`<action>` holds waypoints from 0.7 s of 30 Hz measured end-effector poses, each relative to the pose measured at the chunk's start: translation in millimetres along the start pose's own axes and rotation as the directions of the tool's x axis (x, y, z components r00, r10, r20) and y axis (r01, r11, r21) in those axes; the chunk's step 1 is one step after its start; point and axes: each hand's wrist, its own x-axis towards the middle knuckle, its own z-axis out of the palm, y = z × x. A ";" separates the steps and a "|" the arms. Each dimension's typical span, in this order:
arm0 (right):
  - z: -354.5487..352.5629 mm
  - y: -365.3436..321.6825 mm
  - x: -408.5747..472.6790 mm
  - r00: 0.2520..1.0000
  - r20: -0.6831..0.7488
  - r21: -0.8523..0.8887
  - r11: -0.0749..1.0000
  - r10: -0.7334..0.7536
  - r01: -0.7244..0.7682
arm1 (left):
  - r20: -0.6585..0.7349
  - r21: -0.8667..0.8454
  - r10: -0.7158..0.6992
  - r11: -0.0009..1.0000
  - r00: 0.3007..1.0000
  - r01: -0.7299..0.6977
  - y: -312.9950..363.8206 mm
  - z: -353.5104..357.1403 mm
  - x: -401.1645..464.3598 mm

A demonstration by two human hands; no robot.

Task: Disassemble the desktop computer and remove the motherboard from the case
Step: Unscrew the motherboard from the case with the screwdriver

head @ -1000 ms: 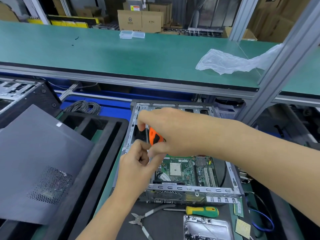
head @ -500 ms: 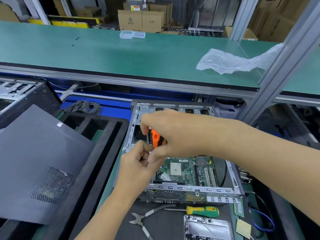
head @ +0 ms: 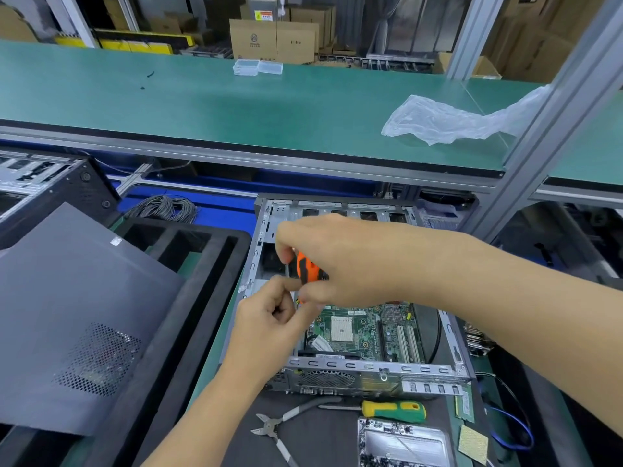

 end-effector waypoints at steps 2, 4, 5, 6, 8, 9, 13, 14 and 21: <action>4.2 -2.5 1.6 0.998 -0.048 -0.065 0.996 0.050 -0.053 | -0.024 0.031 -0.010 0.999 1.000 0.011 0.0 2.5 2.0; 7.3 -3.3 6.1 0.993 -0.100 -0.161 0.984 0.062 -0.077 | -0.044 0.058 -0.017 0.998 0.999 0.020 -2.2 4.8 4.9; 7.9 -3.5 8.0 0.993 -0.106 -0.177 0.982 0.041 -0.060 | -0.046 0.037 -0.041 0.998 0.998 0.043 -4.1 5.2 5.4; 7.5 -3.5 8.2 0.994 -0.106 -0.158 0.987 0.019 -0.036 | -0.050 0.010 -0.061 0.998 0.997 0.061 -2.8 5.1 5.3; 5.0 -2.4 6.5 0.996 -0.085 -0.071 0.997 -0.008 0.002 | -0.010 -0.017 -0.052 0.999 0.999 0.052 -0.5 4.1 3.6; 3.7 -1.2 5.6 0.998 -0.067 -0.032 0.999 -0.014 0.012 | 0.001 -0.009 -0.025 1.000 1.000 0.025 0.6 3.5 1.8; 0.2 2.5 2.3 1.000 -0.010 0.071 0.997 -0.026 0.026 | 0.006 -0.010 0.018 1.000 1.000 -0.018 -0.9 5.1 -2.6; 0.5 3.4 1.6 1.000 -0.010 0.082 0.996 -0.029 0.030 | -0.007 0.004 0.002 1.000 1.000 -0.002 -0.9 5.4 -2.7; 16.3 5.3 9.2 0.980 -0.194 -0.097 0.993 0.046 -0.066 | -0.035 0.043 -0.040 0.998 0.999 0.041 -6.7 9.0 5.7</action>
